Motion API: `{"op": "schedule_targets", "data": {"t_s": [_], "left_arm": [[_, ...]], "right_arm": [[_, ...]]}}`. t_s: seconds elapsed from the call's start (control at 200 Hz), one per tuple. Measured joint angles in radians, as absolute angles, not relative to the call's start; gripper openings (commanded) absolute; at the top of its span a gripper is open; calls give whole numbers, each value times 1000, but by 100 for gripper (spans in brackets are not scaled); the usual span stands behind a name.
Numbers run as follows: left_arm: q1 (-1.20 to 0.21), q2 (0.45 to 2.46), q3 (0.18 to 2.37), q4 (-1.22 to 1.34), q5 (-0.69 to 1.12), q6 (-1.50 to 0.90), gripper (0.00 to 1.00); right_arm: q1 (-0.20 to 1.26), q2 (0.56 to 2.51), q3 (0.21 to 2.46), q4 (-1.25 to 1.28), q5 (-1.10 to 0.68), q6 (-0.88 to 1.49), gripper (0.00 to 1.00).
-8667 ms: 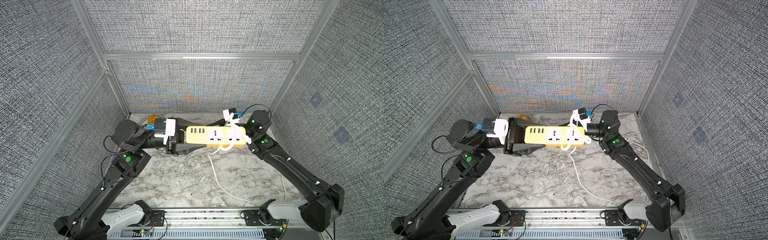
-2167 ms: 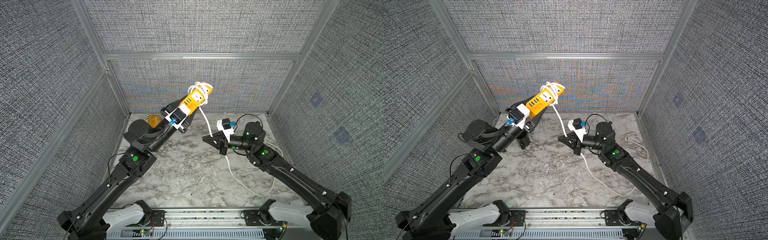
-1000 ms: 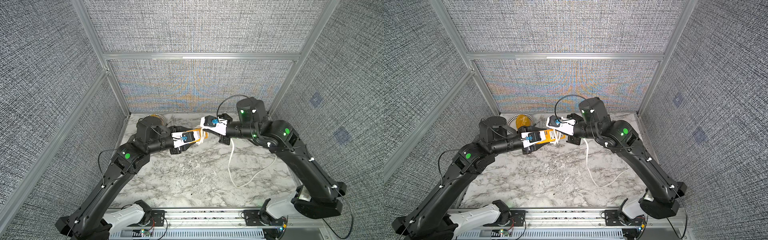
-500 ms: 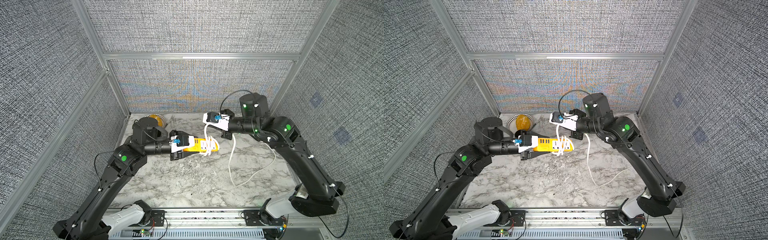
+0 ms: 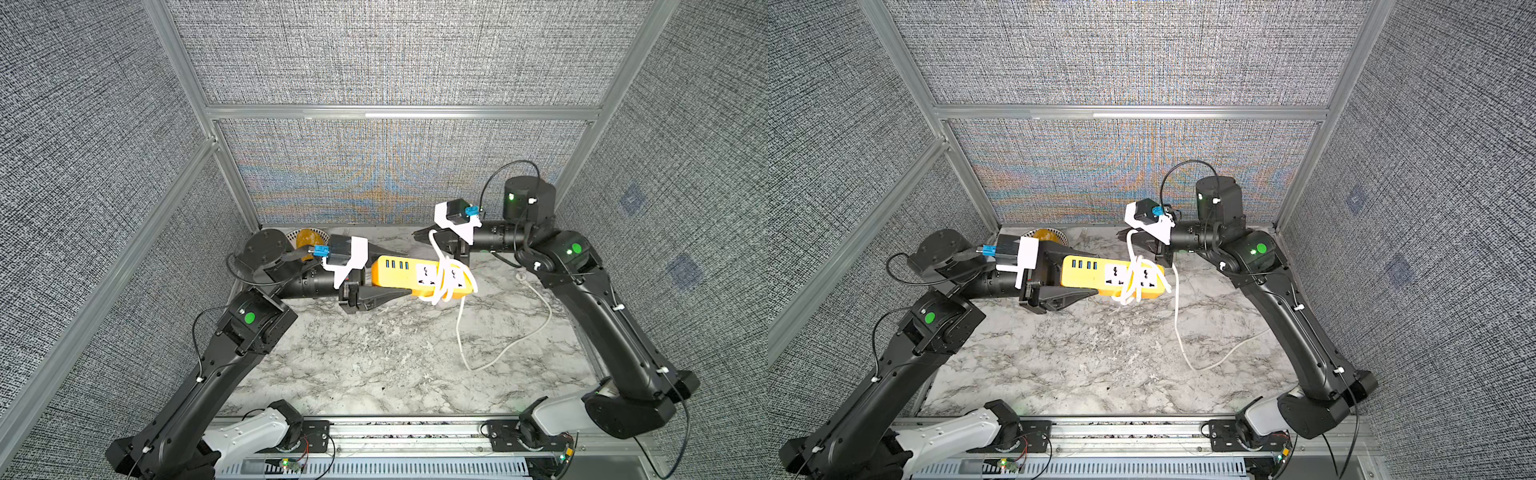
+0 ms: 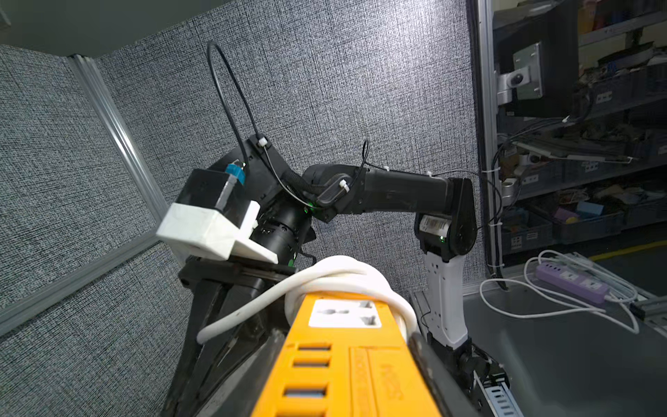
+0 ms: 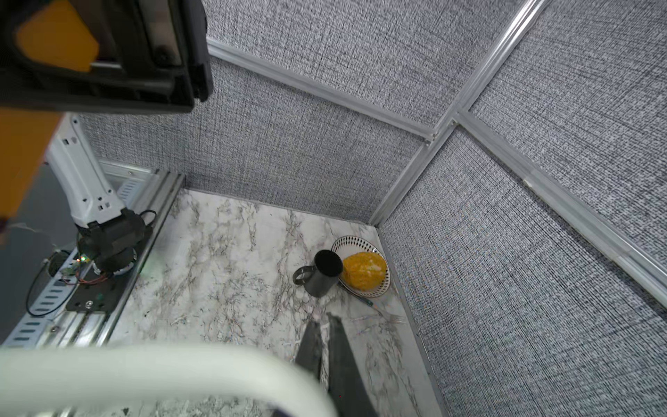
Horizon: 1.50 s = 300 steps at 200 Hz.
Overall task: Wrap the cord around the power strip
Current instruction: Wrap the power cord around the power strip.
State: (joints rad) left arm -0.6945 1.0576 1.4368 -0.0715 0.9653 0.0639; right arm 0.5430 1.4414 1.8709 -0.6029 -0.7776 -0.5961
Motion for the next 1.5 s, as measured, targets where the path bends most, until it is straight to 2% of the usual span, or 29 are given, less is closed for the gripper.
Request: {"op": "schedule_targets", "data": {"t_s": [0.165, 0.32, 0.475, 0.656, 1.001, 1.501], "left_arm": [[-711, 1061, 1452, 50, 1047, 3, 0], [-728, 1065, 1491, 172, 1113, -46, 0], [-737, 1068, 1503, 220, 1121, -60, 0], [-740, 1069, 1499, 261, 1065, -59, 0], [-743, 1072, 1426, 319, 819, 42, 0], [-739, 1145, 1358, 380, 438, 187, 0]], "right_arm": [[515, 1404, 1802, -541, -815, -532, 26], [482, 1354, 1682, -471, -818, -454, 32], [469, 1308, 1569, -341, -851, -360, 31], [466, 1272, 1392, -117, -907, -211, 18], [494, 1259, 1191, 187, -923, -2, 19], [490, 1160, 996, 271, -886, 72, 20]]}}
